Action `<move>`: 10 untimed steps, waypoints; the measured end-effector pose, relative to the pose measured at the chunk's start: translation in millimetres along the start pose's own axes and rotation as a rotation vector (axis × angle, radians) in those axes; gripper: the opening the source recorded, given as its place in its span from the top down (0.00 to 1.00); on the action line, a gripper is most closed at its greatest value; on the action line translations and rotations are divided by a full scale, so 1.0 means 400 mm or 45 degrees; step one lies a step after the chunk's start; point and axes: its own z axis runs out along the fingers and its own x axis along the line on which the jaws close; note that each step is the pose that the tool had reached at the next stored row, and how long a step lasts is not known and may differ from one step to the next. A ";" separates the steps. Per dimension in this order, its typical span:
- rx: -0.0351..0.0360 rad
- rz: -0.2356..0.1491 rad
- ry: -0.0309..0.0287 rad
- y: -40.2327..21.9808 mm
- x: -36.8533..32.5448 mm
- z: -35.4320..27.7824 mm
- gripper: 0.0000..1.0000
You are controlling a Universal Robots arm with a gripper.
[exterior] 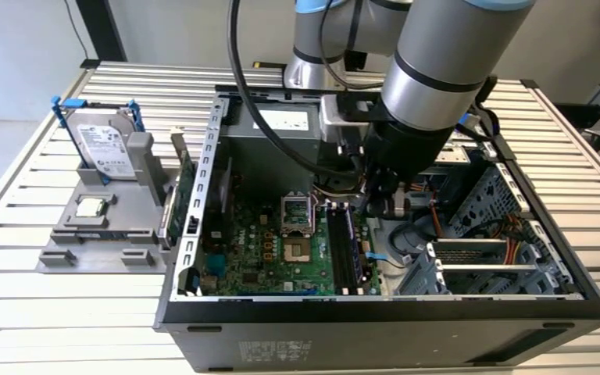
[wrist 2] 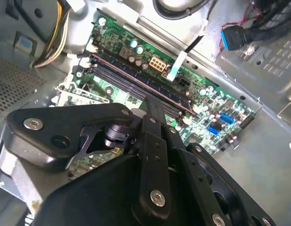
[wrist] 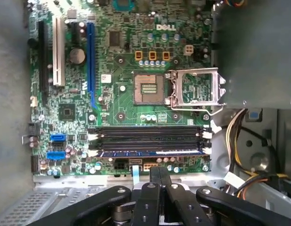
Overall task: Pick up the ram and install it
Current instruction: 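Press down the ram until it locks into place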
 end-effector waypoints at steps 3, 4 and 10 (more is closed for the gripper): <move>0.0007 -0.001 -0.0003 -0.001 0.000 0.002 1.00; 0.0007 -0.001 -0.0005 -0.001 0.000 0.006 1.00; 0.0005 -0.001 0.0001 -0.002 -0.007 0.034 1.00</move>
